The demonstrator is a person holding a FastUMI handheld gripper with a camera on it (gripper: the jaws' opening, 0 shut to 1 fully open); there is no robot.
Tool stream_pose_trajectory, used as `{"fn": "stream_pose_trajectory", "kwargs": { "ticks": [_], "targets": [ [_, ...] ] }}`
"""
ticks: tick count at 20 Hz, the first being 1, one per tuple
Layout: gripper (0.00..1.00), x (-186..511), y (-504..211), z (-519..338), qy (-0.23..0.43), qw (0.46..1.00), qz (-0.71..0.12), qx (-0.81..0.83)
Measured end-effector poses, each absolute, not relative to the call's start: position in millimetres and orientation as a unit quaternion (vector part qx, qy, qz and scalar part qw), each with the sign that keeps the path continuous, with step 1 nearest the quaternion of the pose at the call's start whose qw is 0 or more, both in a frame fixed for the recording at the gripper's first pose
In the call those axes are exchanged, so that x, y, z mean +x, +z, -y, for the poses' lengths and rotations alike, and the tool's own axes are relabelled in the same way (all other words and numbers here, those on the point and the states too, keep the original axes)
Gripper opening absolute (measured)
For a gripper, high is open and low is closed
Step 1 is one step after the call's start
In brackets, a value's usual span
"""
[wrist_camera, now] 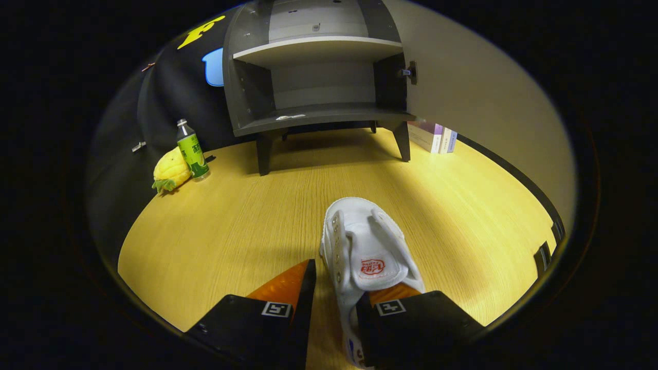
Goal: Open the shoe cabinet door, grab the shoes and put them into the shoe cabinet, then close the shoe cabinet door.
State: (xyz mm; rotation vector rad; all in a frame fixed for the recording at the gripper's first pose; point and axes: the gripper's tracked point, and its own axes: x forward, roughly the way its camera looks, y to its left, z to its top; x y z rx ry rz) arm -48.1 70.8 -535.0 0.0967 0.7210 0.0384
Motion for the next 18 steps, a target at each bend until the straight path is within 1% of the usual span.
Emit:
{"fn": "stream_pose_trajectory", "kwargs": {
  "ticks": [2,3,4,9,12,15,18],
  "targets": [
    [0.16,-36,-546,-71,0.025,0.939,-0.338,0.046],
    [0.16,-36,-548,-75,0.04,0.94,-0.336,0.05],
    [0.08,-36,-545,-74,0.043,0.943,-0.326,0.051],
    [0.06,-34,-536,-71,0.059,0.945,-0.319,0.037],
    [0.06,-38,-510,-71,0.069,0.944,-0.318,0.052],
    [0.06,-38,-462,-70,0.081,0.948,-0.302,0.057],
    [0.06,-29,-395,-69,0.094,0.956,-0.274,0.056]
  ]
}}
